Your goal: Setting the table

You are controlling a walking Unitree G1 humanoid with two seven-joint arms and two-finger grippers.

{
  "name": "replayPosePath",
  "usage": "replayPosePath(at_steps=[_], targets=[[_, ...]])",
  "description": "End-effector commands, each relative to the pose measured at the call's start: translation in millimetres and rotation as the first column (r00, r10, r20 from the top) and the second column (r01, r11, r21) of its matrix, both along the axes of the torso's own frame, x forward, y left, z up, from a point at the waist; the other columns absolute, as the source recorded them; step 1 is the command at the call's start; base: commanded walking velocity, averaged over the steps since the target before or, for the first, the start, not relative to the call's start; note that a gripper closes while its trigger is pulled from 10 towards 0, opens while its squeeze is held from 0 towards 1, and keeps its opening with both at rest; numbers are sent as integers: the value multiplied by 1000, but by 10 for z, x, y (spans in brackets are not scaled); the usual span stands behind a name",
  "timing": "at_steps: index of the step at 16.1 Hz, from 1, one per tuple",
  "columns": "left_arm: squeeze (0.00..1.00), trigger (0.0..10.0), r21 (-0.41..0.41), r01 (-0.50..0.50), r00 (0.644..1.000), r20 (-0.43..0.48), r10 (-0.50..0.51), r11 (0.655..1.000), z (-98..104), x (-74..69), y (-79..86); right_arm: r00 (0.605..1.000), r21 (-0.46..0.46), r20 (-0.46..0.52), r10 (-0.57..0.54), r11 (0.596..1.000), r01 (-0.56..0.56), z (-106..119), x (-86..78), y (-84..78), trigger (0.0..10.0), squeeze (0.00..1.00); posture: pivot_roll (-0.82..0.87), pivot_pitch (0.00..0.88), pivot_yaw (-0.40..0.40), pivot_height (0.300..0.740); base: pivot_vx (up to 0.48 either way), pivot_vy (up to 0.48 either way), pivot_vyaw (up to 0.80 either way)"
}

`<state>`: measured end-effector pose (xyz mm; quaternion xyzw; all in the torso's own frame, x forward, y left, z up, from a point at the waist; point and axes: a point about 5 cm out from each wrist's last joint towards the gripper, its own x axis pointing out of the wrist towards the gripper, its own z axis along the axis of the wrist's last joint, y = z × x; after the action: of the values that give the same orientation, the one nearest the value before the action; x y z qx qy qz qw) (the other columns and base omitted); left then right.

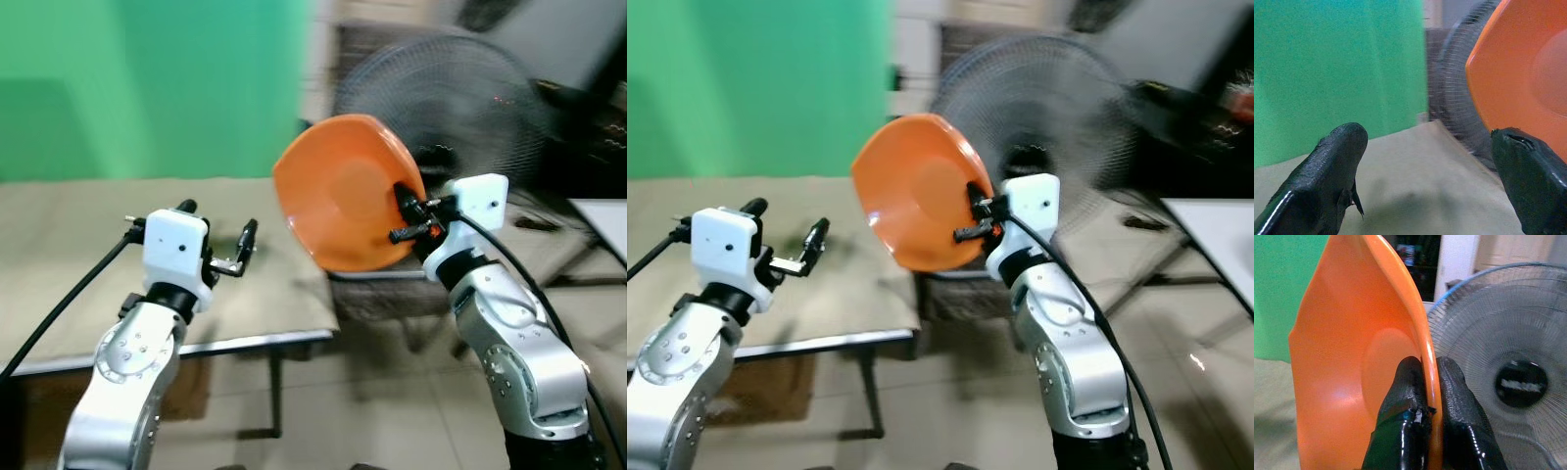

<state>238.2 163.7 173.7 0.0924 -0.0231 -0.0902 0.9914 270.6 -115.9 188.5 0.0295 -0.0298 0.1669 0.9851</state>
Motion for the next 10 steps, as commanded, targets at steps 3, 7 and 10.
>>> replayPosePath(at_steps=[3, 7, 10], targets=[[0, 10000, -12, 29, 1000, -4, -29, 1000, 2, 36, -51, 999, -30, 45, -12, 999, 14, 95, -16, -11, 10000, 0, 53, 0, -32, 740, 0, 0, -781], [0, 10000, -15, 32, 999, -9, -32, 999, -18, 55, -59, 998, -46, 53, -27, 999, 30, 118, -15, -50, 10000, 0, 46, 0, -39, 740, 0, 0, -750], [0, 10000, -16, 20, 1000, -1, -20, 1000, -7, 58, -46, 998, -40, 55, -19, 999, 21, 132, 9, -51, 10000, 0, 56, 0, -53, 740, 0, 0, -750]])
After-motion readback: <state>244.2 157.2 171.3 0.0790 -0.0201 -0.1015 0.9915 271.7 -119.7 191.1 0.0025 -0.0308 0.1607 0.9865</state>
